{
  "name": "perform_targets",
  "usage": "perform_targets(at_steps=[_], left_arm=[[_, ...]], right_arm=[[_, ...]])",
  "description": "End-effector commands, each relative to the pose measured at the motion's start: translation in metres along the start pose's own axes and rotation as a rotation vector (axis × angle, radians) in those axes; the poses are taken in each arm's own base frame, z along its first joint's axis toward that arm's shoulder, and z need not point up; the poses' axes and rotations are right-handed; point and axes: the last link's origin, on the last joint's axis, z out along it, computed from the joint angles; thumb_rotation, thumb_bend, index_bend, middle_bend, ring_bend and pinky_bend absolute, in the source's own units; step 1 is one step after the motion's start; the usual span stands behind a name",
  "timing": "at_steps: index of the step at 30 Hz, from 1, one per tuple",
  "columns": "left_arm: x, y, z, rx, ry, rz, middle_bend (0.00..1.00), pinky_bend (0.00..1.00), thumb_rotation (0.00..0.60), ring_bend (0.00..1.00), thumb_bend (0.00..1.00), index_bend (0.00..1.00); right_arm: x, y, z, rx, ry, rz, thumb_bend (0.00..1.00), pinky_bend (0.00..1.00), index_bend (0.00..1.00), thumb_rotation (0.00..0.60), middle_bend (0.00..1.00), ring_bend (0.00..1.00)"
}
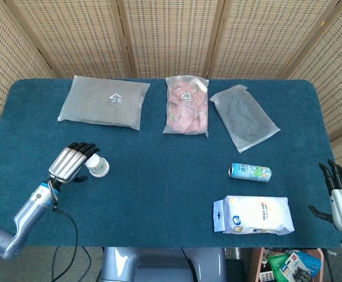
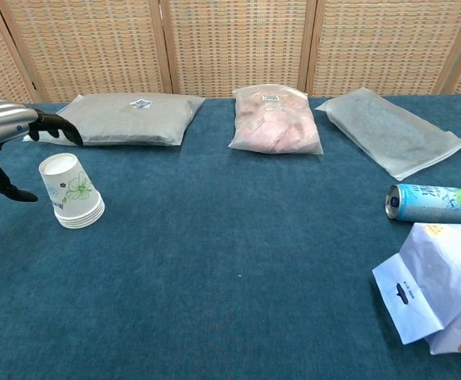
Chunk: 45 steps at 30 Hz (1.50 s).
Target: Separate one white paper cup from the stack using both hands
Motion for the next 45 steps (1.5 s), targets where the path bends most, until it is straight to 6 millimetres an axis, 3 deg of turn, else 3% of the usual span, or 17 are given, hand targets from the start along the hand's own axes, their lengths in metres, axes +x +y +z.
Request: perform_targets(at_steps=[1,11,17,27,32,38,45], left_arm=[[-0.002,0.001,0.006,0.003,0.003,0.009,0.3,0.33,0.6,0.28,0.08,0.3],[-0.008,-0.003,0.013,0.031,0.005,0.026,0.39,0.45,0.6,0.37,0.12,0.37],[-0.01,-0.001,0.017,0.042,0.002,-0.005,0.49,0.54,0.6,0.46,0.17,0.48],[-0.005,-0.002,0.02,0.058,0.028,-0.05,0.51,0.55,0.6,0.48,0.19,0.51],[0.014,-0.003,0.018,0.071,0.095,-0.26,0.51,0.55,0.6,0.48,0.19,0.52],[0.043,-0.001,0.021,0.068,0.121,-0.695,0.51,0.55,0.6,0.48,0.19,0.52],[0.079,0.015,0.037,0.04,0.079,-1.085,0.51,0.55,0.6,0.48,0.19,0.52]], right_arm=[[0.0,0.0,0.0,-0.001,0.0,0.0,0.0,0.0,0.0,0.6,0.0,0.0],[0.0,0.002,0.001,-0.008,-0.003,0.002,0.0,0.0,0.0,0.6,0.0,0.0],[0.0,0.002,0.001,-0.009,-0.003,0.002,0.0,0.0,0.0,0.6,0.0,0.0],[0.0,0.002,0.001,-0.01,-0.004,0.003,0.0,0.0,0.0,0.6,0.0,0.0],[-0.001,0.002,0.001,-0.009,-0.01,0.003,0.0,0.0,0.0,0.6,0.0,0.0],[-0.002,-0.007,0.001,0.028,-0.009,0.029,0.0,0.0,0.0,0.6,0.0,0.0],[0.012,-0.019,0.022,0.18,0.116,0.077,0.0,0.0,0.11,0.6,0.04,0.0]])
